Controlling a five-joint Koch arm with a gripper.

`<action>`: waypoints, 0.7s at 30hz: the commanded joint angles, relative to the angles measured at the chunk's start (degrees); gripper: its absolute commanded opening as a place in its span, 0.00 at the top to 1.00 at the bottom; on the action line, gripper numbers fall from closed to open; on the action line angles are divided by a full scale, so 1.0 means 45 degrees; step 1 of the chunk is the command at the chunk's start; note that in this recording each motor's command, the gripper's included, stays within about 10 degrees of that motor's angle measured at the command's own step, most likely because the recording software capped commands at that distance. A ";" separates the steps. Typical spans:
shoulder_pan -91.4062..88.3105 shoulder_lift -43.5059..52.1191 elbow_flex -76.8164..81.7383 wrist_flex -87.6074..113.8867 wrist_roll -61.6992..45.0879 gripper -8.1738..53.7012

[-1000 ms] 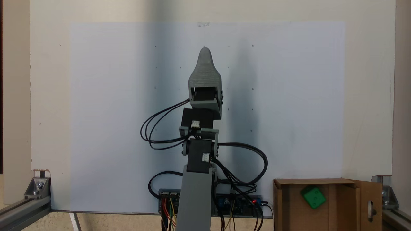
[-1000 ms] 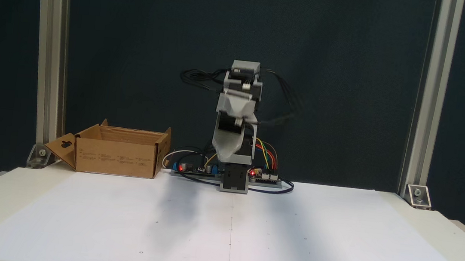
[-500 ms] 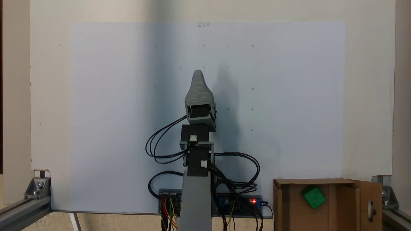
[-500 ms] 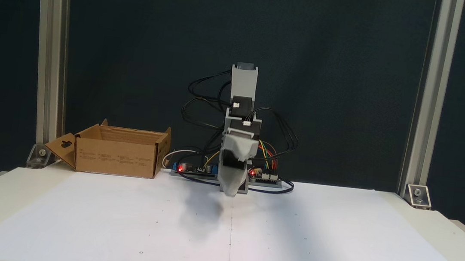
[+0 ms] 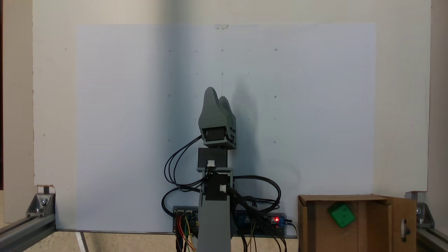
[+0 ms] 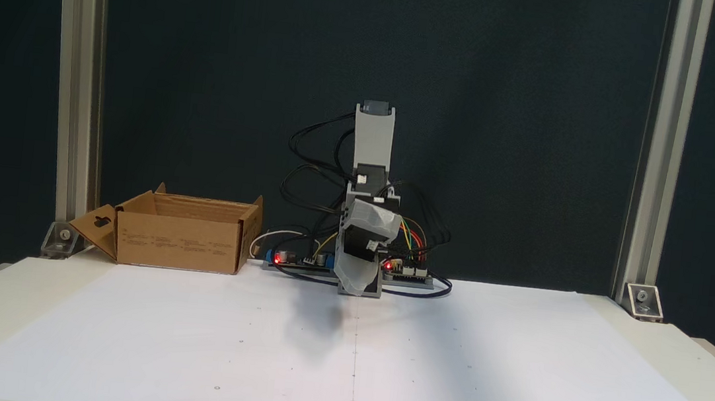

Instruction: Grasp a green dice and put it in the bin.

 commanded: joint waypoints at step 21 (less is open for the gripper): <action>0.0527 0.1738 0.2500 -0.6445 0.4844 0.15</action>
